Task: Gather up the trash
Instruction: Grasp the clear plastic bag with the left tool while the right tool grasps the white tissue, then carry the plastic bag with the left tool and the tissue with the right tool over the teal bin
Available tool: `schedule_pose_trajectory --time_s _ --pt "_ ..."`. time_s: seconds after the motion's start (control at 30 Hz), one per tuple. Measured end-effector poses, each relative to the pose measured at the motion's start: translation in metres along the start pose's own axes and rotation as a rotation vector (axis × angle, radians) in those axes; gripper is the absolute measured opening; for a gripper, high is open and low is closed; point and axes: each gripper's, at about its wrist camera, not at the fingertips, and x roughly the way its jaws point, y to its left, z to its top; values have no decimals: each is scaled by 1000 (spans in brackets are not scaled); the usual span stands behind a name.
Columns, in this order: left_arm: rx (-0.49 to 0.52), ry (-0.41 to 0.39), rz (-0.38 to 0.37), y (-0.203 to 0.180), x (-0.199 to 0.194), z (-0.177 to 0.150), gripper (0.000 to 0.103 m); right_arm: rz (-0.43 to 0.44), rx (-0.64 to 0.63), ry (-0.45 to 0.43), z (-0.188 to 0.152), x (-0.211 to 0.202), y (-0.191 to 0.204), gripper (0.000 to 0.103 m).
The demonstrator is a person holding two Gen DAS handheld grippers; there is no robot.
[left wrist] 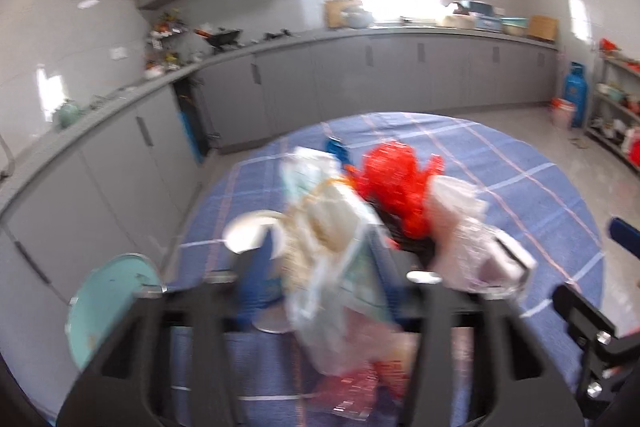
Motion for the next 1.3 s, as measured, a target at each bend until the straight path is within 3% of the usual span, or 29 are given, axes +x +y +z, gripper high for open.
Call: schedule_pose_trajectory --time_s 0.07,0.17,0.47,0.53,0.63,0.7,1.03,1.3 --pt "15 12 -16 -5 3 -2 11 6 3 2 1 4 -1 96" --pt "30 -4 -23 -9 -3 -2 4 20 4 17 0 12 -2 84" --pt "51 -100 -11 -10 -43 5 3 47 -8 59 1 28 3 81" --pt "65 -120 -3 -11 -50 6 3 58 -15 73 0 34 6 75" --pt "66 -134 -4 -11 -59 5 3 79 -17 108 -1 44 9 53" --pt "52 -135 -9 -9 -63 4 3 92 -15 136 -3 50 9 28" --pt "-11 -142 28 21 -73 3 3 102 8 21 20 18 0 25" --pt "-30 -154 108 51 -80 4 3 185 -14 -65 54 3 25 25"
